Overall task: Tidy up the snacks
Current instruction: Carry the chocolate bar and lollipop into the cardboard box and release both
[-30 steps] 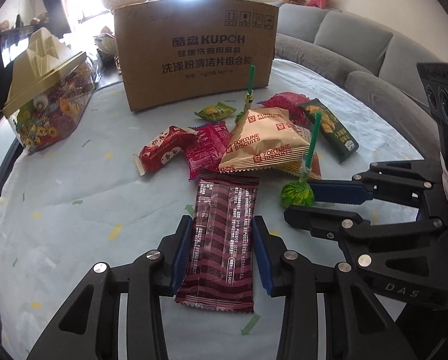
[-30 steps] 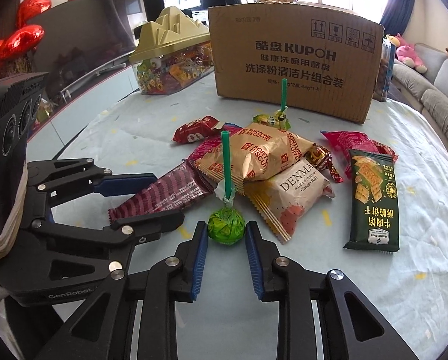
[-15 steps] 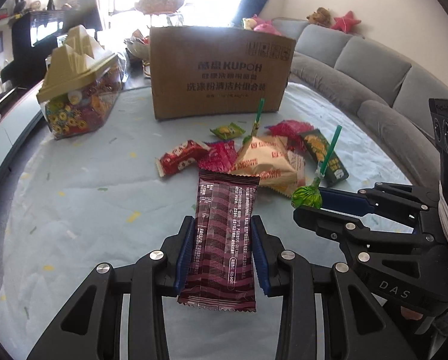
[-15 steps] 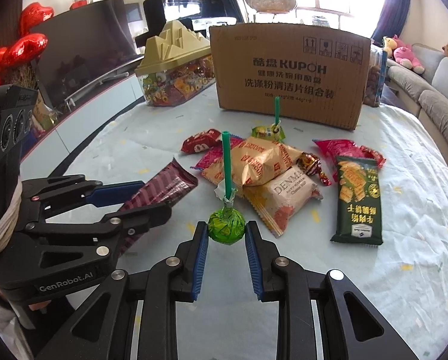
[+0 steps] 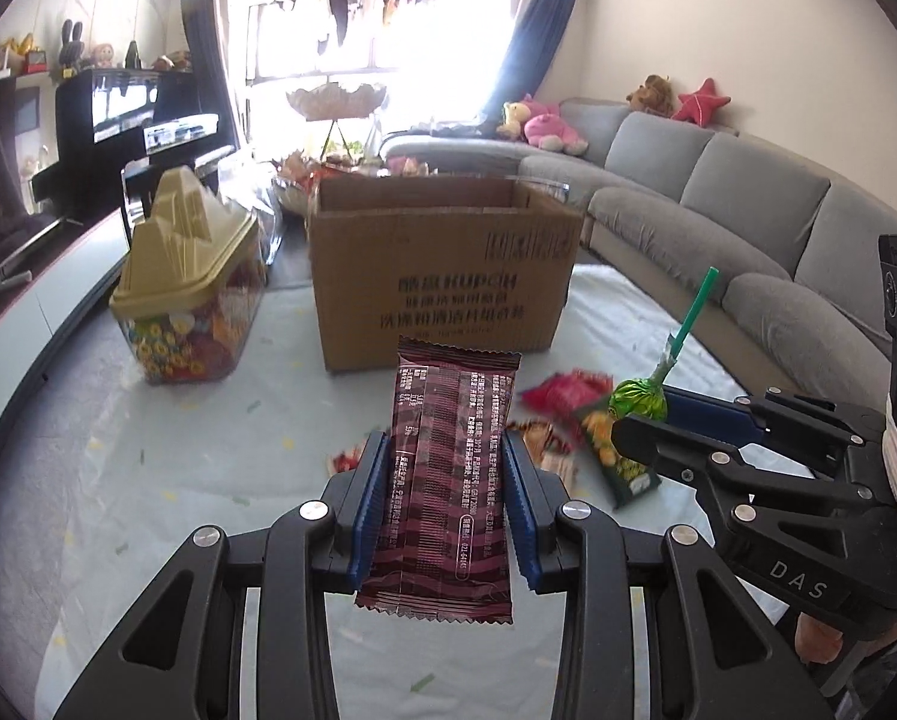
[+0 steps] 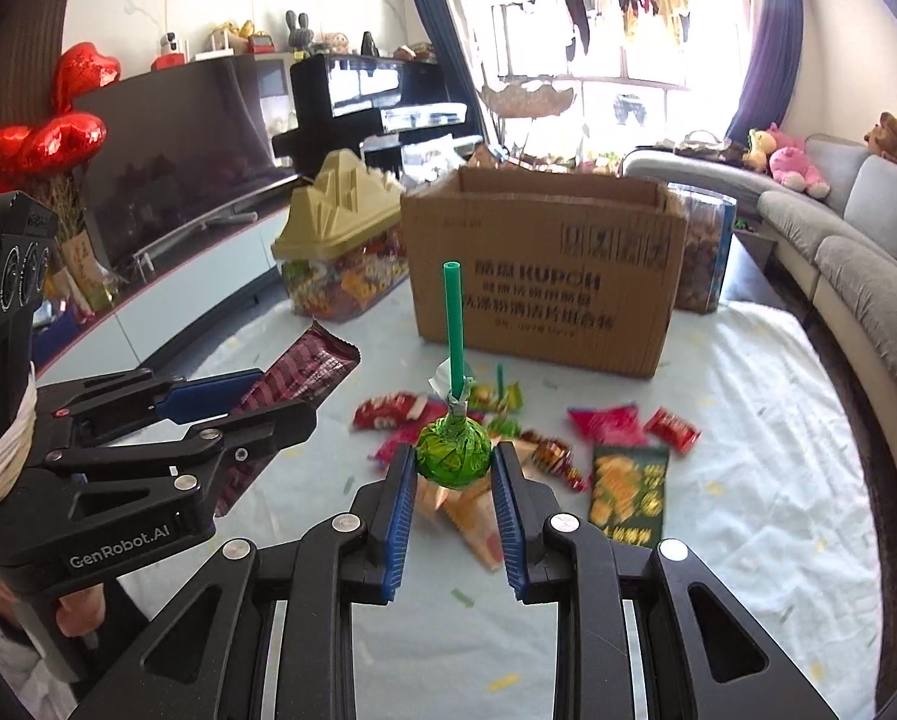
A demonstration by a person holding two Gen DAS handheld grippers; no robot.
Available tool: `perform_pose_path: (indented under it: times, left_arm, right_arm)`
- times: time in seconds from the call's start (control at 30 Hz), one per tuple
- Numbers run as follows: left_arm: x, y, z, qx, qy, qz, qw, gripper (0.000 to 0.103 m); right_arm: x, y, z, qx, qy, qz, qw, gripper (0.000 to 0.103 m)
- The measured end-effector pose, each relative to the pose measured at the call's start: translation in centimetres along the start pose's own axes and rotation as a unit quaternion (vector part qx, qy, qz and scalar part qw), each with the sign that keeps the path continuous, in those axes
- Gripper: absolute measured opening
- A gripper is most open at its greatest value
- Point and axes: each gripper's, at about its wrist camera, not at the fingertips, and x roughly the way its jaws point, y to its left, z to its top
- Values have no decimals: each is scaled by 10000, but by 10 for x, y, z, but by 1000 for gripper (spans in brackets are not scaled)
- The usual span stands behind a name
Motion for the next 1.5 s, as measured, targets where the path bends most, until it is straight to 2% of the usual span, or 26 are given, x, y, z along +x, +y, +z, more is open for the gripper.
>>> perform_pose_path:
  times: [0.23, 0.5, 0.63, 0.93, 1.37, 1.47, 1.5]
  left_arm:
    - [-1, -3, 37, 70, -277, 165, 9995, 37]
    - [12, -2, 76, 277, -374, 400, 9981, 37]
    - [25, 2, 97, 224, -278, 316, 9989, 36]
    - [59, 18, 149, 136, -149, 450, 9988, 37]
    - [120, 33, 190, 87, 275, 470, 9985, 37]
    - [133, 36, 199, 28, 358, 564, 9978, 42]
    - [136, 37, 200, -9, 364, 597, 9975, 47]
  right_arm:
    - [-6, -18, 37, -4, -275, -122, 9995, 27]
    - [3, -44, 81, 67, -383, -260, 9989, 27]
    - [10, -56, 101, 133, -316, -241, 9991, 27]
    - [42, -75, 147, 232, -172, -292, 9992, 27]
    - [89, -94, 185, 447, 131, -326, 9984, 27]
    - [101, -100, 190, 530, 219, -346, 9978, 27]
    - [103, -102, 191, 560, 228, -371, 9975, 27]
